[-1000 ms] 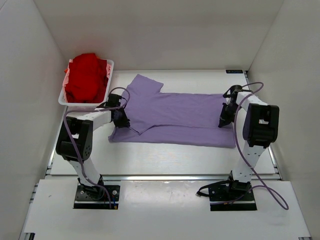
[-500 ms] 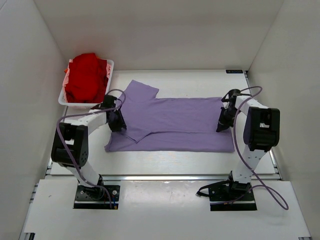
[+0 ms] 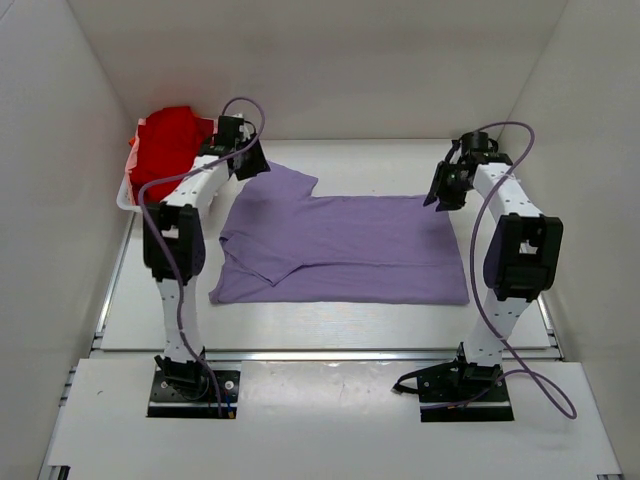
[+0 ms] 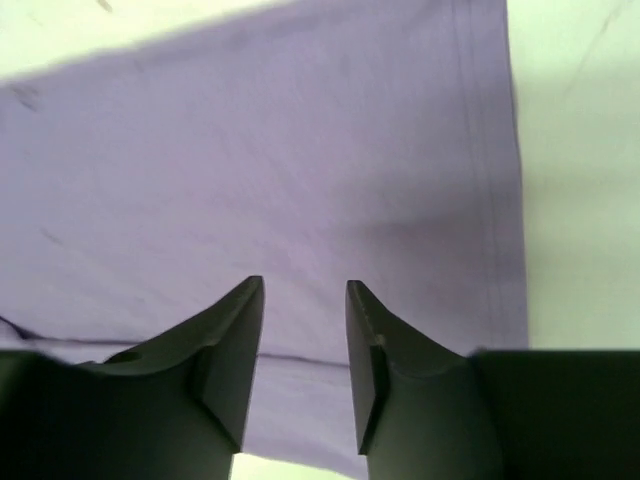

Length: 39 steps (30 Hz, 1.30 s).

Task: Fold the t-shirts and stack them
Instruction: Grap the side of the flattened tshirt furthest away from the robot with both arms

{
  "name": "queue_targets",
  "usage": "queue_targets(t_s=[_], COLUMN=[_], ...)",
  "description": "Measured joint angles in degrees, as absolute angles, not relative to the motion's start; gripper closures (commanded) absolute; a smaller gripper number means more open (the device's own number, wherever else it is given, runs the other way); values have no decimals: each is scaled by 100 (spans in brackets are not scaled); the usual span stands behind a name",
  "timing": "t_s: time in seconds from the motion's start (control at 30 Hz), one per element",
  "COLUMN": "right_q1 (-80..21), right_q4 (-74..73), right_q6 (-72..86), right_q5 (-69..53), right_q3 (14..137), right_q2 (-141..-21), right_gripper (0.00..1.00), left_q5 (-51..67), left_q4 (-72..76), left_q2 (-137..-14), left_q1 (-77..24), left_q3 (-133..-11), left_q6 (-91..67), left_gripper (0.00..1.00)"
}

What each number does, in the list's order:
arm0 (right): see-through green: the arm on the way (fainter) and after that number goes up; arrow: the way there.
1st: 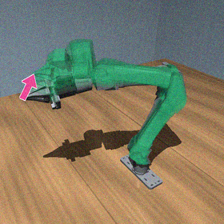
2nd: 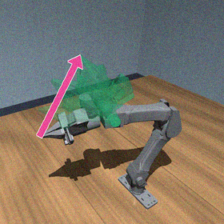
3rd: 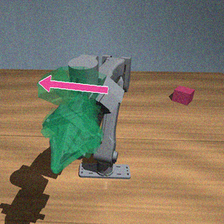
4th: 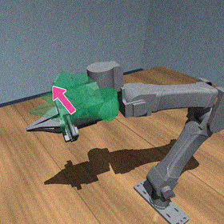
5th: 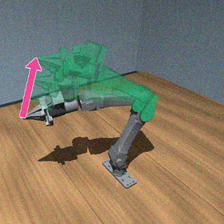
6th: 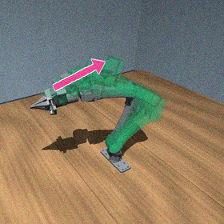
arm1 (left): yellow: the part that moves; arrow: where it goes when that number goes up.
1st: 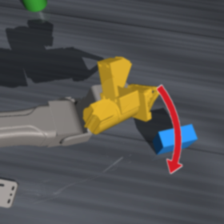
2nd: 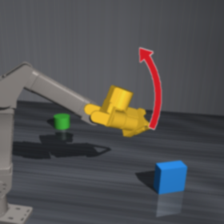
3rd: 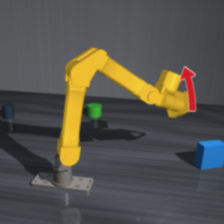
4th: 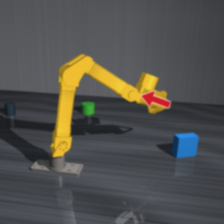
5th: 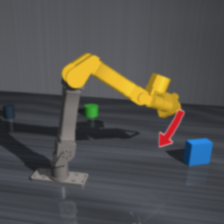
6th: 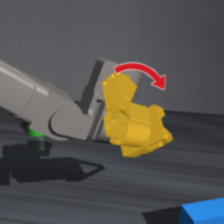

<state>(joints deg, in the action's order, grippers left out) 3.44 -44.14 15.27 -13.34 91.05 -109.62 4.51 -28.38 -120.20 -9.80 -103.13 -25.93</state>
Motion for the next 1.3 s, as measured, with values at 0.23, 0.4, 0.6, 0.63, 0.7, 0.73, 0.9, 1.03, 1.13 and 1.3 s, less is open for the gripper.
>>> queue_targets(t_s=[0.23,0.4,0.6,0.63,0.7,0.73,0.9,1.03,1.13,1.3], right_q1=[436,578,696,703,716,716,681,676,637,580], right_q4=[-3828,-3581,-3691,-3760,-3918,-3981,-4368,-4700,-4882,-5026], right_q6=[1586,1656,1702,1708,1721,1739,1785,1802,1782,1802], right_q5=[-1509,-1555,-1361,-1304,-1201,-1129,-794,-655,-589,-552], right_q3=[9268,9467,10036,10237,10667,10895,11651,12213,12510,12639], right_q2=[-10980,-11332,-12173,-12363,-12755,-12949,-13583,-13935,-14105,-14210], right_gripper=[56,55,47,46,43,42,38,58,100,100], left_q5=[27,-377,-467,-462,-421,-401,-152,-12,43,89], left_q4=[-3358,-3918,-4311,-4320,-4309,-4307,-4440,-4648,-4652,-4652], left_q2=[-13933,-15050,-15351,-15342,-15283,-15262,-15259,-15259,-15259,-15259], left_q1=[-952,-921,-871,-869,-862,-854,-825,-825,-825,-819], left_q3=[-12280,-13810,-14331,-14289,-14149,-14097,-14138,-14188,-14188,-14188], left_q6=[-2486,-2375,-2287,-2281,-2255,-2248,-2167,-2165,-2163,-2110], left_gripper=[37,34,47,53,89,95,100,100,100,100])
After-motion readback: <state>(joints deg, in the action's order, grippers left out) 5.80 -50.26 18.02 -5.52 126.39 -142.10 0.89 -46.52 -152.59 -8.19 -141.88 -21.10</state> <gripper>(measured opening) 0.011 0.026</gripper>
